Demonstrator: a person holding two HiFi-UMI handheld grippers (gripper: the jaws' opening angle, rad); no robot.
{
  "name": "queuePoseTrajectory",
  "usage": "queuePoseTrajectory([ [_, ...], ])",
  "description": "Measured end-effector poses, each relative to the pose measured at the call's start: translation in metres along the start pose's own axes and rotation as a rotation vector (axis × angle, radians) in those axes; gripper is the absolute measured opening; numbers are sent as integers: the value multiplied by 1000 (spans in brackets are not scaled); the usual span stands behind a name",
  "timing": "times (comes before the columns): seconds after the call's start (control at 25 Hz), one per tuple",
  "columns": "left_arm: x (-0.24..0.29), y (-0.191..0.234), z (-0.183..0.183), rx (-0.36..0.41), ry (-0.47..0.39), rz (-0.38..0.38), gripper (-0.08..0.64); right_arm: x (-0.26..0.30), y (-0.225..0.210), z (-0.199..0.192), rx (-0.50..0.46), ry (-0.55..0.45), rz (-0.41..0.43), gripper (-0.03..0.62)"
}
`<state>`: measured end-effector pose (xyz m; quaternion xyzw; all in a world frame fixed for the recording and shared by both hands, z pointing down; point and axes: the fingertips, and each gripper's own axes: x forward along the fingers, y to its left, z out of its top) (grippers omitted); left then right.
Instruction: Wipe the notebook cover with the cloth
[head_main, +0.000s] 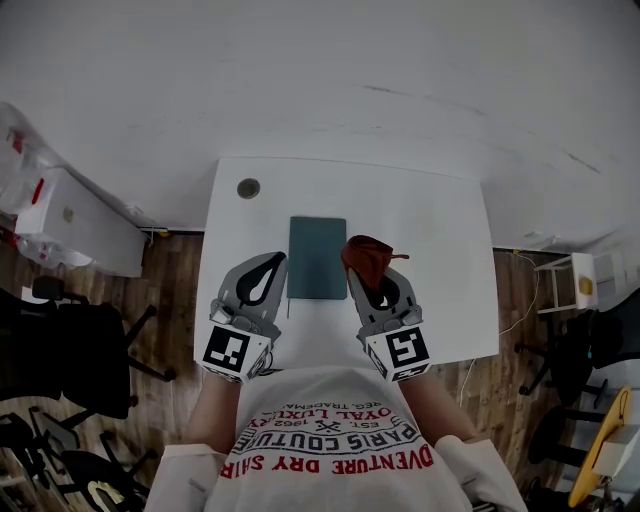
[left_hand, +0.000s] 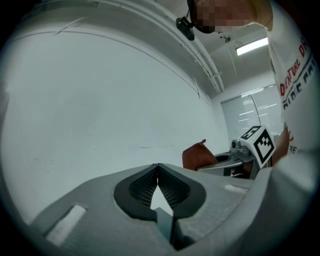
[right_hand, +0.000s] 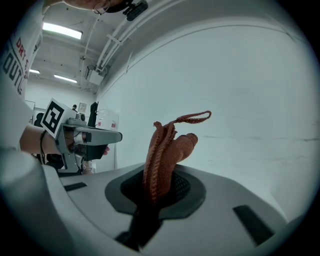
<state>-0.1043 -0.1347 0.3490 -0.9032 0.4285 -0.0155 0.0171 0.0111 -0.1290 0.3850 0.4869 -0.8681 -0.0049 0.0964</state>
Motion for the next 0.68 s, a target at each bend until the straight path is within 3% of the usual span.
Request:
queuePoseTrajectory([
  [0.68, 9, -1, -8, -6, 21, 0, 9, 4, -22, -3, 45, 19, -70, 67],
])
